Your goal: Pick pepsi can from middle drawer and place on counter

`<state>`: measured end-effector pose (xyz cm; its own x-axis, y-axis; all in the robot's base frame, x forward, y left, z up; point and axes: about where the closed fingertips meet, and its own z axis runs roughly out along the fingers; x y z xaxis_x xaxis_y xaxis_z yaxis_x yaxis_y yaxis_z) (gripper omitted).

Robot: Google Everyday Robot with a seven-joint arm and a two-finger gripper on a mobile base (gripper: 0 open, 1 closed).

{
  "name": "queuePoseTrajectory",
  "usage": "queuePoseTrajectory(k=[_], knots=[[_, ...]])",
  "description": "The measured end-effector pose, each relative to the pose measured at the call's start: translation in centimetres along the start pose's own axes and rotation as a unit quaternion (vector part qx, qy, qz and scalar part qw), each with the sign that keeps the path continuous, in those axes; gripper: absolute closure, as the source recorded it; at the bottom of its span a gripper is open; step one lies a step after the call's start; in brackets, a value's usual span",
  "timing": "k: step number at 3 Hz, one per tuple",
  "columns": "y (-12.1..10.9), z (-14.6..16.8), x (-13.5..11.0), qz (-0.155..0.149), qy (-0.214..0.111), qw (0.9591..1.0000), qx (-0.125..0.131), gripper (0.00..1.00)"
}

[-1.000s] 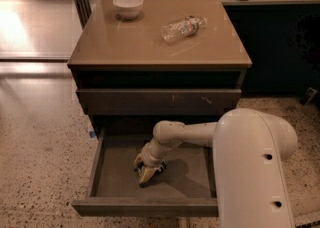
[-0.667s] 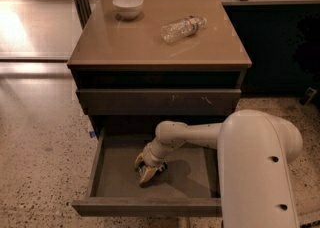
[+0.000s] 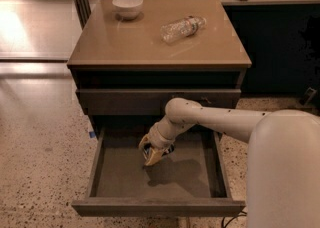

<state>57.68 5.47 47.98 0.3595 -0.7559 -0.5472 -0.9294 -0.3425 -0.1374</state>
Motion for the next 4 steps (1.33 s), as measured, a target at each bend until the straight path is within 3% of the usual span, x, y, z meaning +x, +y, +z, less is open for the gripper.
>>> queuePoseTrajectory(k=[1,2,4], knots=[[-2.2,-6.5,-3.1,-0.025,-0.003,0.9995,0.017,1.0],[-2.2,-6.5,-3.1,-0.025,-0.003,0.9995,0.017,1.0],[-2.4,-15.1,-8.3,-0.071,-0.031,0.9961,0.044,1.0]])
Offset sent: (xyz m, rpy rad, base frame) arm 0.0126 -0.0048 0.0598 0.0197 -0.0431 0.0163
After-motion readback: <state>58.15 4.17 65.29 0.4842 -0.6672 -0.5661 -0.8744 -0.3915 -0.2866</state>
